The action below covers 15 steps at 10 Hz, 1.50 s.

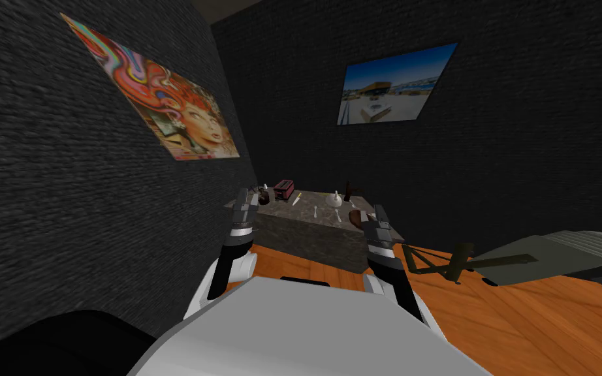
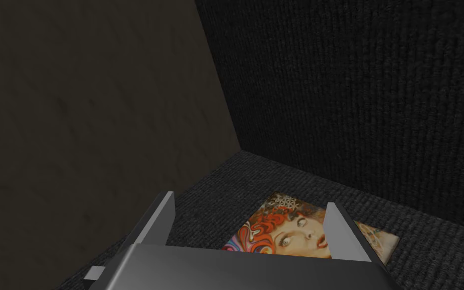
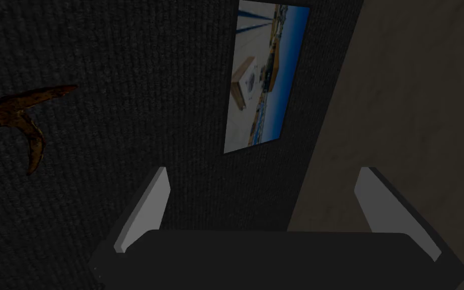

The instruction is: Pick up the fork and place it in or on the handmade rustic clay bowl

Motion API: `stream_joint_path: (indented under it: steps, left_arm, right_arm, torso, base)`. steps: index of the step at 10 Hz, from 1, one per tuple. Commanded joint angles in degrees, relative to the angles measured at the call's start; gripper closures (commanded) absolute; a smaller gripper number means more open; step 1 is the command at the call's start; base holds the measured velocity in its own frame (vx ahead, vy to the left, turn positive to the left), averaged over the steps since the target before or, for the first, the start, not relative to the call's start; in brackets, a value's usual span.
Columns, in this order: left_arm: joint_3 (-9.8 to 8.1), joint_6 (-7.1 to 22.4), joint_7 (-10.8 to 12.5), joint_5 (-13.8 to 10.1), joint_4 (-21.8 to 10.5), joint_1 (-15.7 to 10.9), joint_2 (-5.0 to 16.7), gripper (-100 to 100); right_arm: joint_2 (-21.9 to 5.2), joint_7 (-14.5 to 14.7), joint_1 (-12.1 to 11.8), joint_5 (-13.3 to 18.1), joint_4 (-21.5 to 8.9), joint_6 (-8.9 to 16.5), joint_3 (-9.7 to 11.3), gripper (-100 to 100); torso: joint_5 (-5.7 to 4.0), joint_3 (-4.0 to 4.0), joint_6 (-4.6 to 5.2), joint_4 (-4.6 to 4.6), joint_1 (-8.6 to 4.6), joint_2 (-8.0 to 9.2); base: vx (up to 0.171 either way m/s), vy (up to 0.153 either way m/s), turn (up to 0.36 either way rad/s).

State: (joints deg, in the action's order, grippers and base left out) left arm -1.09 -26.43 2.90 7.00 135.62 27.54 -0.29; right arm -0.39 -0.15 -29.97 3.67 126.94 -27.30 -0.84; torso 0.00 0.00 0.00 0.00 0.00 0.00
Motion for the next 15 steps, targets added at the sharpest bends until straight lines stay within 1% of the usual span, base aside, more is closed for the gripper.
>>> stream_joint_path:
  steps: [1, 4, 7, 11, 12, 15]
  left_arm:
    - [0.0, 0.0, 0.0, 0.0, 0.0, 0.0, 0.0, 0]
    - [0.0, 0.0, 0.0, 0.0, 0.0, -0.01, 0.0, 0]
    - [0.01, 0.0, 0.0, 0.0, 0.0, -0.01, 0.0, 0]
    - [0.01, 0.0, 0.0, 0.0, 0.0, -0.01, -0.01, 0]
    - [0.01, 0.0, 0.0, 0.0, 0.0, -0.01, -0.01, 0]
    - [0.01, 0.0, 0.0, 0.0, 0.0, -0.01, 0.0, 0]
  right_arm:
    - [-1.66, 0.29, -0.24, -0.13, -0.1, 0.36, -0.79, -100]
    - [-5.38, 1.41, -1.17, -0.69, -0.62, 1.87, -3.58, -100]
    - [-9.13, 3.14, -2.59, -1.63, -1.72, 4.51, -7.53, -100]
    - [-14.74, 6.01, -4.82, -3.37, -4.27, 9.79, -13.41, -100]
    - [-14.74, 6.01, -4.82, -3.37, -4.27, 9.79, -13.41, -100]
    - [-19.66, 8.34, -6.5, -4.97, -7.02, 15.0, -17.53, -100]
  torso:
    - [0.0, 0.0, 0.0, 0.0, 0.0, 0.0]
    - [0.0, 0.14, 0.0, 0.05, 0.02, 0.24]
    - [0.02, 0.21, 0.0, 0.08, 0.07, 0.37]
    - [0.05, 0.22, -0.02, 0.09, 0.22, 0.37]
    - [0.05, 0.2, -0.01, 0.08, 0.24, 0.34]
    - [0.05, 0.13, -0.01, 0.05, 0.21, 0.21]
  base:
    - [-0.021, 0.007, 0.056]
    - [-0.069, 0.016, 0.09]
    - [-0.094, 0.033, 0.133]
    - [-0.087, 0.069, 0.188]
    - [-0.051, 0.062, 0.054]
    - [-0.046, 0.08, 0.194]
